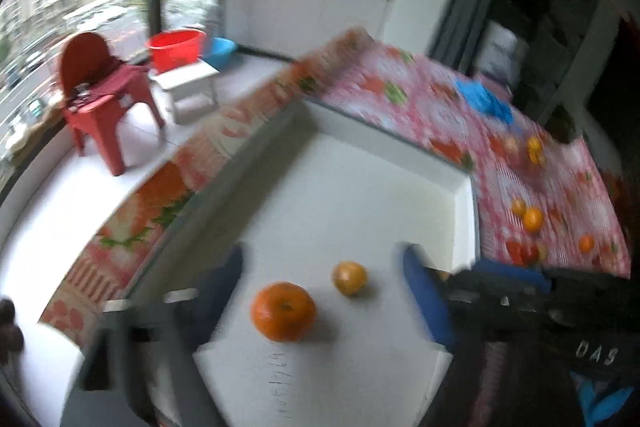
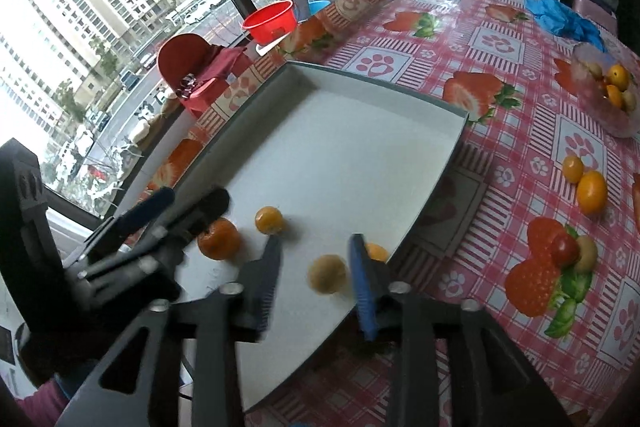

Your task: Organize fruits

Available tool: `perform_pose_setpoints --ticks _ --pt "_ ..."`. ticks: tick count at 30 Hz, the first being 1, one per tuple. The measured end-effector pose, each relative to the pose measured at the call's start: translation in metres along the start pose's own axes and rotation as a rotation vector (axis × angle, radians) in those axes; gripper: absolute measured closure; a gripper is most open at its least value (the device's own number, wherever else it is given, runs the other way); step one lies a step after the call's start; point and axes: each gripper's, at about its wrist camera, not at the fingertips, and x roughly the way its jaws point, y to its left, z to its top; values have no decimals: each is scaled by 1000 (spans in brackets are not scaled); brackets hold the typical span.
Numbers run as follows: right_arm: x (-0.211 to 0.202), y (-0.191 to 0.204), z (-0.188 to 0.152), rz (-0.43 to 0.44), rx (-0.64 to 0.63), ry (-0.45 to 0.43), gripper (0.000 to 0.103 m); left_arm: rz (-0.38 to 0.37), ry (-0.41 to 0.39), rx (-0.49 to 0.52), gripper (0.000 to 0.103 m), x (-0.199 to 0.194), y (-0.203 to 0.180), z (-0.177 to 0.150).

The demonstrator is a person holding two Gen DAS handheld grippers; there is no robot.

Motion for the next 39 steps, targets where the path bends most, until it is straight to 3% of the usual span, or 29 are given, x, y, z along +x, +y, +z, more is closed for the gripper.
perform_pose_setpoints --ticks 1,6,8,12,18,29,35,39 --pt "-1 1 0 -3 -2 -4 38 -7 -16 -16 17 -4 2 1" --pt "-11 4 -6 -2 -15 -27 21 -29 -34 -87 17 -14 14 10" --pt "-15 3 -10 -7 -15 -36 19 -35 -41 -114 8 -17 16 12" --pt "-24 -1 -18 -21 -11 -61 0 -38 -70 -151 6 -24 15 13" --pt "-35 -15 -35 16 24 -55 0 -34 -62 -109 6 -24 -4 11" --pt "-55 -54 -61 -6 115 -52 0 -57 -3 -21 6 -20 -44 -4" --pt "-78 -84 -58 -5 183 -73 0 -46 6 24 6 -27 -60 0" --pt "-108 -105 -50 22 234 -117 0 -90 41 40 6 -36 -74 9"
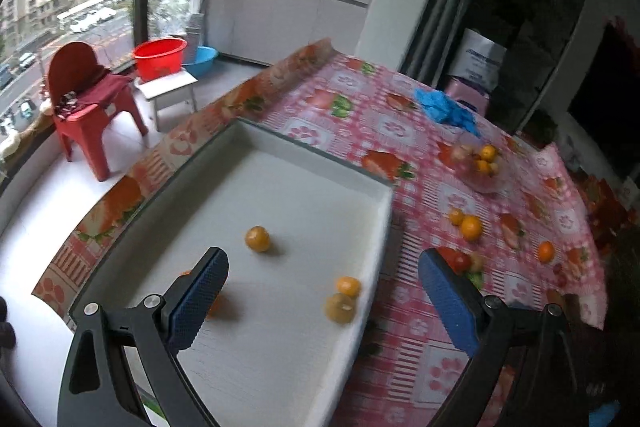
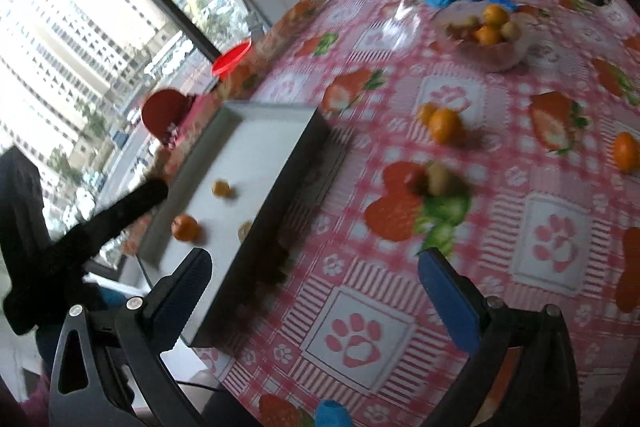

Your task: Organize fruits

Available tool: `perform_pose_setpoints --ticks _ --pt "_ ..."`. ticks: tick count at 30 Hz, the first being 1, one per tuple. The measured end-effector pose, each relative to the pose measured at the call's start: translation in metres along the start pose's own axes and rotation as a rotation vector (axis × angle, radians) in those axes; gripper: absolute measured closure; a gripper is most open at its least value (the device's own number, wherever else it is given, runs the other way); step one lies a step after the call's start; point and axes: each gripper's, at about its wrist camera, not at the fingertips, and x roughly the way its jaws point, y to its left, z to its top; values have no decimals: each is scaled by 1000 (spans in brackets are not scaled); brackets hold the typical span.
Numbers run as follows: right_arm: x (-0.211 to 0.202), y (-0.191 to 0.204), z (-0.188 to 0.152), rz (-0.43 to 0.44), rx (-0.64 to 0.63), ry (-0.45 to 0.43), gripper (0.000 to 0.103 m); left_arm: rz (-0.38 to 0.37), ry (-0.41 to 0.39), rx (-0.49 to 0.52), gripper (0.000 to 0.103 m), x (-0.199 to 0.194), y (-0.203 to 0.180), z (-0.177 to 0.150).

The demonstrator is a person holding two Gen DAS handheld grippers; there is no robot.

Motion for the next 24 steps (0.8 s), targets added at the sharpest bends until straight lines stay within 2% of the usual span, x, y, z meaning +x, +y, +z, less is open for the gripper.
perform_pose_setpoints --ticks 6,12,18,20,24 --pt "-54 -18 19 17 43 -79 0 -111 39 58 6 -20 -48 10" --pt "-111 -30 33 -5 42 -178 0 -171 7 178 6 -46 -111 13" --pt "-161 -46 43 -26 59 -269 0 -202 -7 213 6 -62 -142 31" --pt "-173 -54 46 -62 63 -294 0 -208 -13 205 6 -68 -146 37" --pt "-181 -64 49 -194 45 -307 0 -208 -44 195 6 -75 -153 51"
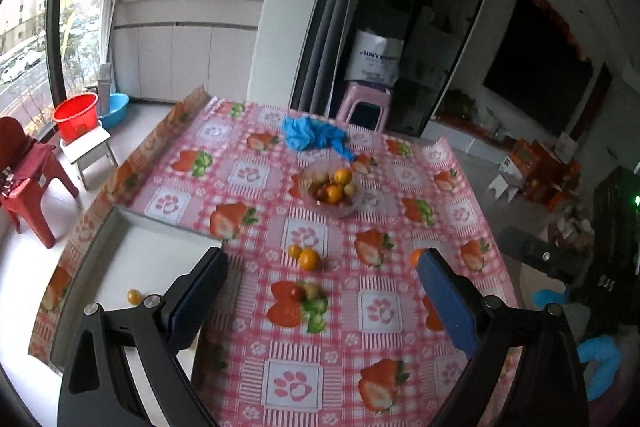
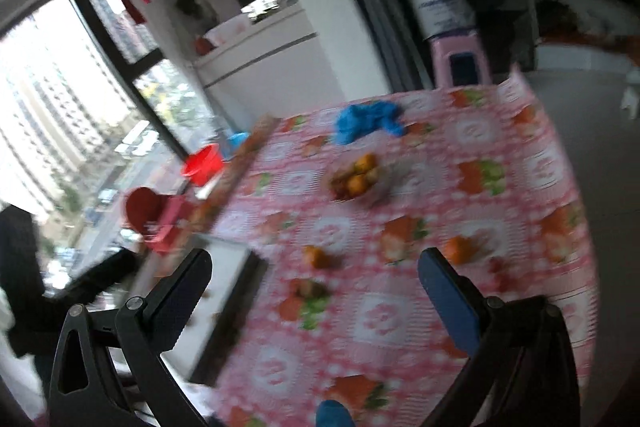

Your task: Organize fruits

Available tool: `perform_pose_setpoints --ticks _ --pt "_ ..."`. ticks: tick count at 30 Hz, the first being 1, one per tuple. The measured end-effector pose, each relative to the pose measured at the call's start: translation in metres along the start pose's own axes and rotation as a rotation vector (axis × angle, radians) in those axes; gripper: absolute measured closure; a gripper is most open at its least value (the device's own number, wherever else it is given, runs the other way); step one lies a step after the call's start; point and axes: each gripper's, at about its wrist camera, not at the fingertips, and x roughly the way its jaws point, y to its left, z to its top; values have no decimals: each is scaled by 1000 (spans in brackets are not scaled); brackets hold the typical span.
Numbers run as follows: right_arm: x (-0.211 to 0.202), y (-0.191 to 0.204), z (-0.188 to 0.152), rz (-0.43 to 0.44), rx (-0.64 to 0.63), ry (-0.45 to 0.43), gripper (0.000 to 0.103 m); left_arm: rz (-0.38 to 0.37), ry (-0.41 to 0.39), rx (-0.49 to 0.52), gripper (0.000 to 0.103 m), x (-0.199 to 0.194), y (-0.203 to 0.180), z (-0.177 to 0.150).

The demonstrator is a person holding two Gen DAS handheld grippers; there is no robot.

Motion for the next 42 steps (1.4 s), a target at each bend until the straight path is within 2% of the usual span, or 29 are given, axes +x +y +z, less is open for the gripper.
perform_pose_setpoints --ticks 3,6,8,12,16,20,24,32,39,42 --pt "11 -14 -5 -51 3 27 0 29 -12 14 6 6 -4 3" --pt "31 -29 -20 -88 23 85 0 82 24 44 6 30 -4 -9" --pt "52 -35 -34 -128 3 144 0 130 68 65 6 53 -2 -26" --pt "87 -37 -58 -191 -55 233 0 174 169 78 6 95 9 -59" --pt "111 -31 -73 -203 -110 271 0 197 235 107 6 128 20 -85" --pt "127 -33 -69 -276 -165 262 0 251 237 200 6 149 19 -96" --pt "139 -55 -56 -318 -89 246 0 254 238 232 6 165 17 -98" --pt "173 -92 -48 -428 33 187 0 221 272 181 6 197 20 -99" --pt "204 -112 -45 -435 115 180 1 220 275 205 7 214 16 -100" --pt "209 -106 -45 -463 71 159 6 221 279 207 7 221 17 -100"
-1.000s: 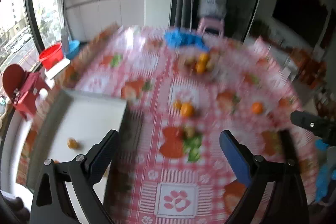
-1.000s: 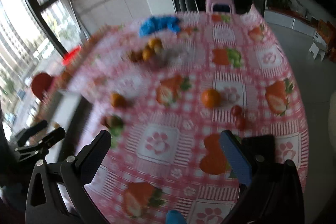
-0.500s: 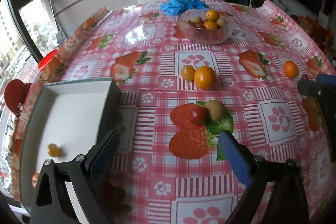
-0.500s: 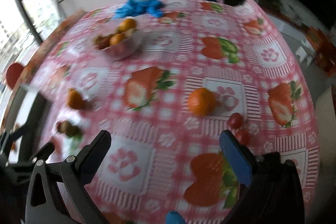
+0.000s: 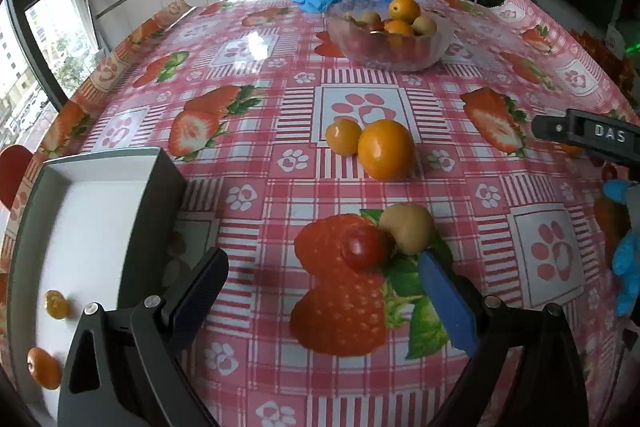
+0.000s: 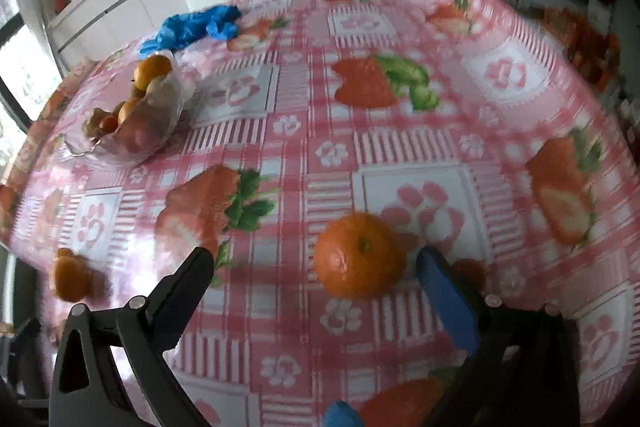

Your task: Organize fruits

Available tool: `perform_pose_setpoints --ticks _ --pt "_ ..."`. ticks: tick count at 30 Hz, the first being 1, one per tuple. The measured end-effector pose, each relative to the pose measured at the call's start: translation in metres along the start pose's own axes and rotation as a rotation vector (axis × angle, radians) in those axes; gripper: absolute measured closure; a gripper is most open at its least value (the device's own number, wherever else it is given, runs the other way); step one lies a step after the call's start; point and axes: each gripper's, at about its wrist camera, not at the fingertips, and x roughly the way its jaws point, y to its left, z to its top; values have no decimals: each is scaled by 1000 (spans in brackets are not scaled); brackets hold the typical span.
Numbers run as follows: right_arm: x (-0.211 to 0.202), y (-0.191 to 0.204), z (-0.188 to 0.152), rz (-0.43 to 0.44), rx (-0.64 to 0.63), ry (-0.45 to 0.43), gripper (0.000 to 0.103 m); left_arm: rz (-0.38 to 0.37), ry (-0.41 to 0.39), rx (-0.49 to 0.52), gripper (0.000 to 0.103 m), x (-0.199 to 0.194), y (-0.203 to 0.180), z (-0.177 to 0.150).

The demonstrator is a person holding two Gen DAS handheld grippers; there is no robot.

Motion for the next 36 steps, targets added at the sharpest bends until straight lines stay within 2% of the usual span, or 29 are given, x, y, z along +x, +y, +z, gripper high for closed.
perform_pose_setpoints --ticks 2,4,5,6,7,10,12,14,15,23,28,29,31,32,33,34,35,36 --pt "-1 3 0 -30 -21 -25 19 -11 -9 -7 7 2 0 1" --pt "-3 -3 2 -39 -2 -46 38 -18 -12 -8 7 4 0 4" --pt "-4 -6 2 -39 7 -50 42 -21 -13 -7 7 5 0 5" --pt "-5 -9 2 -37 10 -53 55 -23 -15 -7 9 6 -1 6" --pt "-6 -11 2 -29 5 -54 60 -37 -19 -10 13 7 -1 7" --pt "-13 -11 -6 8 -42 -41 60 -58 -27 -4 30 5 -4 10" --pt "-19 -7 -16 29 -73 -35 60 -78 -35 21 54 2 -9 9" --pt "-30 -1 -32 65 -107 -27 60 -94 -41 50 72 -1 -15 7" --pt "-33 2 -39 79 -120 -24 60 -93 -43 59 74 -3 -17 6" --pt "-80 21 -113 172 -209 -26 60 -76 -65 20 74 -25 -3 -31" --pt "-97 17 -140 166 -220 -50 58 -59 -83 -5 74 -41 7 -60" --pt "-99 16 -144 161 -222 -54 54 -54 -96 -9 74 -43 8 -65" --pt "-100 12 -147 155 -221 -54 28 -43 -118 -18 74 -46 11 -72" --pt "-100 10 -150 148 -217 -55 23 -41 -122 -23 73 -46 11 -74" --pt "-100 9 -152 143 -214 -58 22 -33 -123 -25 65 -47 11 -74" --pt "-100 8 -154 136 -215 -62 22 -23 -122 -26 53 -47 11 -75" --pt "-100 8 -154 130 -218 -62 22 -22 -117 -30 26 -46 11 -75" --pt "-101 8 -155 125 -220 -64 21 -23 -117 -39 21 -45 12 -76"
